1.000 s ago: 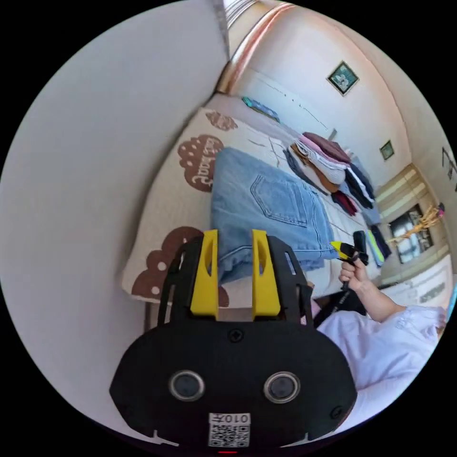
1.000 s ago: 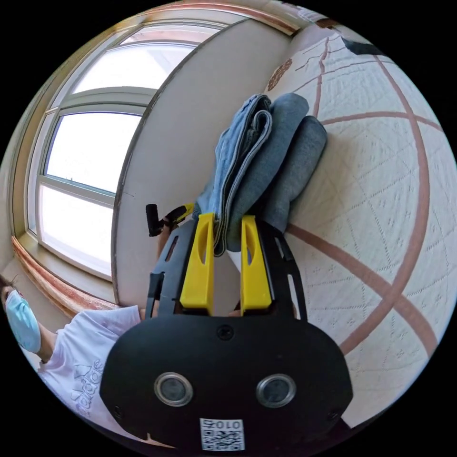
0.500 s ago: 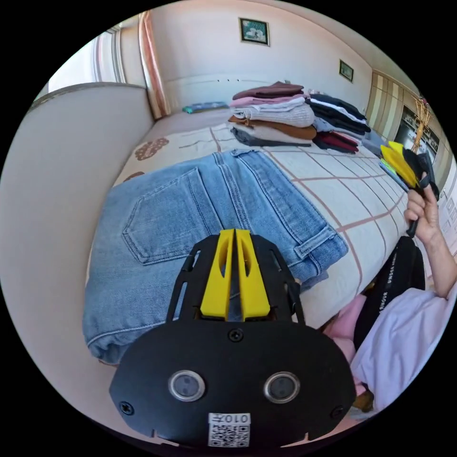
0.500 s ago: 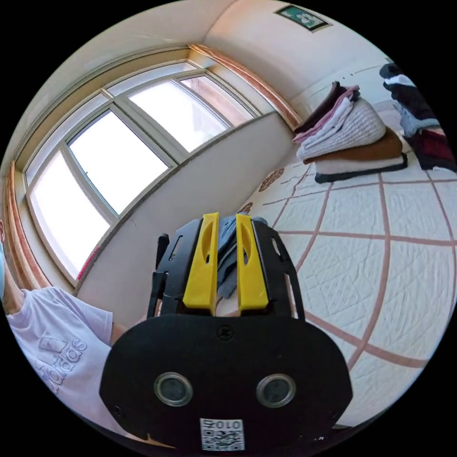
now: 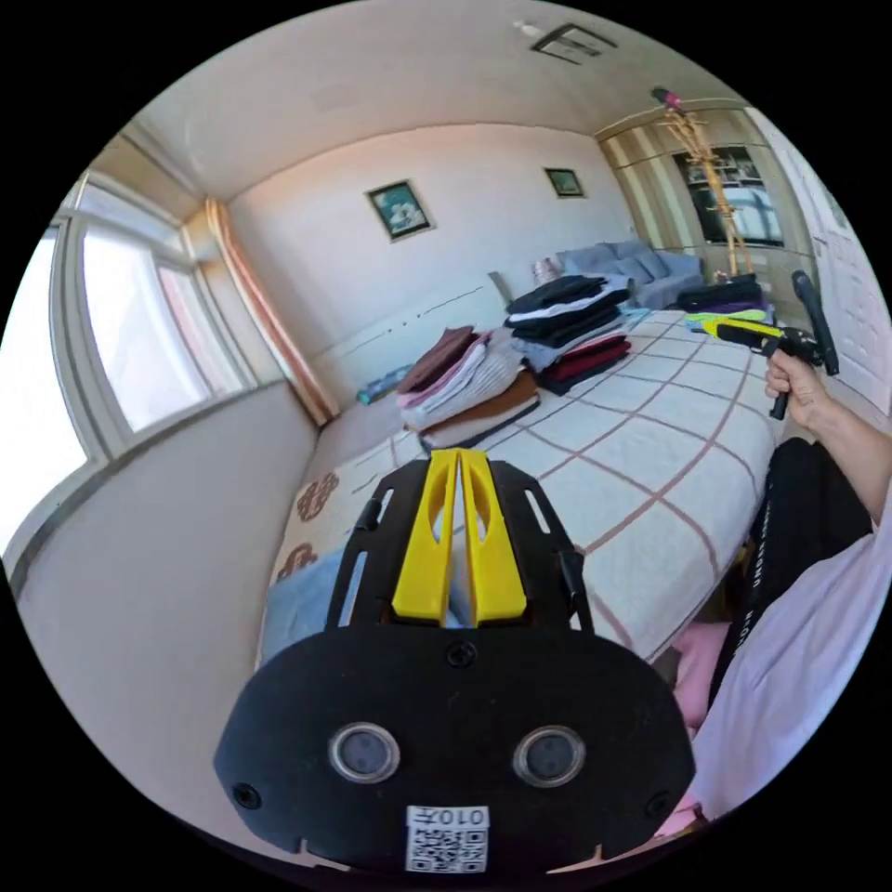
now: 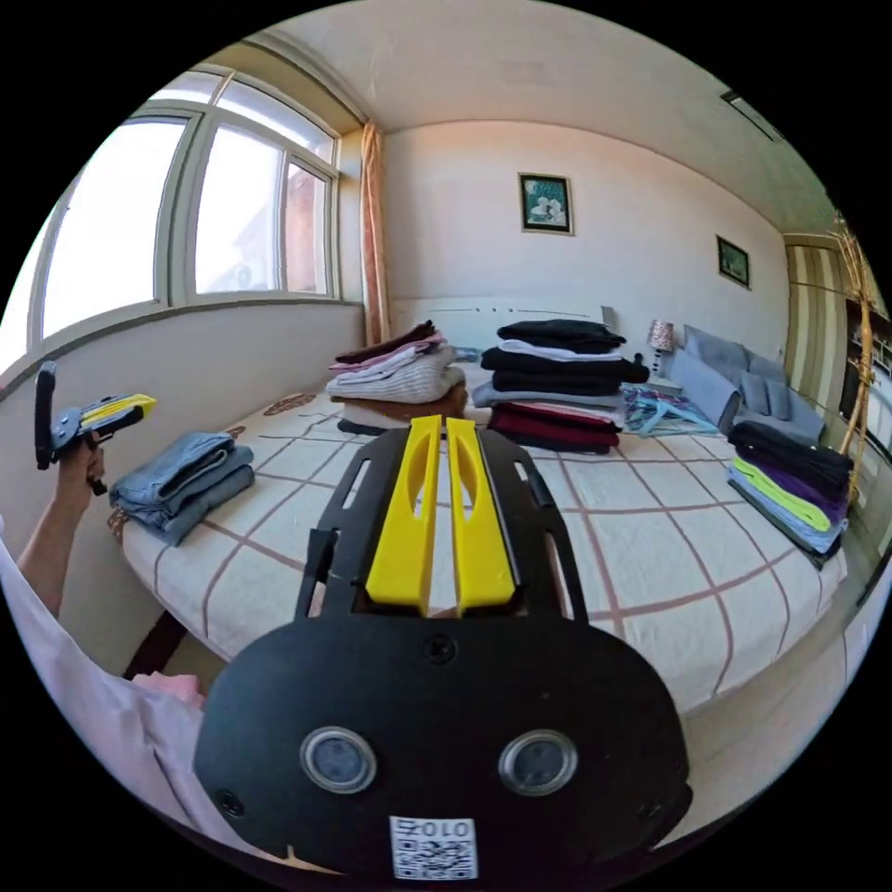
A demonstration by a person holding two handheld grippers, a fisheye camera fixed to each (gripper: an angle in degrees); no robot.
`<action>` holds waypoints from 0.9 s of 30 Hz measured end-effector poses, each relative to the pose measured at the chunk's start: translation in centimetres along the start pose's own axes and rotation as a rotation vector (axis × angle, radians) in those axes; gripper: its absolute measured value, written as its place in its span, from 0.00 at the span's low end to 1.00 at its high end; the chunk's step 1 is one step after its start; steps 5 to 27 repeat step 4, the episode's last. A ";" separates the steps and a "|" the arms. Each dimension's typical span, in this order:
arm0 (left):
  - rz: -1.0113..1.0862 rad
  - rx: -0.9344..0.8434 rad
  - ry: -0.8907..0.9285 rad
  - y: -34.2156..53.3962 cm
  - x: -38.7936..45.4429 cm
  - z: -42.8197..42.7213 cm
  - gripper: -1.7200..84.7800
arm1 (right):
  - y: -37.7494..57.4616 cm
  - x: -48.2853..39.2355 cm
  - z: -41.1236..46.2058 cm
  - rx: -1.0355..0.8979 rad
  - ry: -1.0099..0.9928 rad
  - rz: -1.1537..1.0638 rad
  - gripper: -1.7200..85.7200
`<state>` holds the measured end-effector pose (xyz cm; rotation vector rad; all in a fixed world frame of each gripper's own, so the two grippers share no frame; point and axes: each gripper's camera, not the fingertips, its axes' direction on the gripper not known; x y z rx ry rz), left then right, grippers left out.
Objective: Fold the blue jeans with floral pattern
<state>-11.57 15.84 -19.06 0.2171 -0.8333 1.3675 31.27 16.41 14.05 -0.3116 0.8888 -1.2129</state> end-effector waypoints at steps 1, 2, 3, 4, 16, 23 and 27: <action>0.024 0.052 0.079 -2.2 3.2 0.2 0.02 | 0.5 0.5 -0.7 -0.007 0.040 0.001 0.06; 0.040 0.102 0.184 -4.3 6.5 0.9 0.03 | 1.7 1.5 -2.2 -0.013 0.119 0.001 0.06; 0.048 0.123 0.242 -5.4 8.3 1.4 0.03 | 2.9 2.6 -3.7 -0.009 0.183 0.006 0.06; 0.070 0.156 0.364 -7.6 12.2 2.9 0.04 | 3.5 3.1 -4.5 -0.003 0.208 0.014 0.06; 0.070 0.156 0.364 -7.6 12.2 2.9 0.04 | 3.5 3.1 -4.5 -0.003 0.208 0.014 0.06; 0.070 0.156 0.364 -7.6 12.2 2.9 0.04 | 3.5 3.1 -4.5 -0.003 0.208 0.014 0.06; 0.070 0.156 0.364 -7.6 12.2 2.9 0.04 | 3.5 3.1 -4.5 -0.003 0.208 0.014 0.06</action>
